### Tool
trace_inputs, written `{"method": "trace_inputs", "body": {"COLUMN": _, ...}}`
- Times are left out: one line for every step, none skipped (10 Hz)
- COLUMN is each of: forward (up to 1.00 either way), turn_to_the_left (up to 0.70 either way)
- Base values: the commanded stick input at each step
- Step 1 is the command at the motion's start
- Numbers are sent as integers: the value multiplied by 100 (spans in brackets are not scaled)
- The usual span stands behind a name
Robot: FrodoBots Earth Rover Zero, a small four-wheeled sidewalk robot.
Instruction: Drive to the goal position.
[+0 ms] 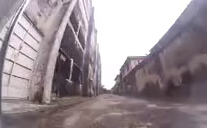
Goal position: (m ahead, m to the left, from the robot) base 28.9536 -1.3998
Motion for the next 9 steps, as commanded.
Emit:
{"method": "trace_inputs", "body": {"forward": 98, "turn_to_the_left": 0}}
{"method": "trace_inputs", "body": {"forward": 100, "turn_to_the_left": 0}}
{"method": "trace_inputs", "body": {"forward": 100, "turn_to_the_left": 0}}
{"method": "trace_inputs", "body": {"forward": 100, "turn_to_the_left": 0}}
{"method": "trace_inputs", "body": {"forward": 100, "turn_to_the_left": 0}}
{"method": "trace_inputs", "body": {"forward": 100, "turn_to_the_left": 0}}
{"method": "trace_inputs", "body": {"forward": 100, "turn_to_the_left": 0}}
{"method": "trace_inputs", "body": {"forward": 100, "turn_to_the_left": 0}}
{"method": "trace_inputs", "body": {"forward": 100, "turn_to_the_left": 0}}
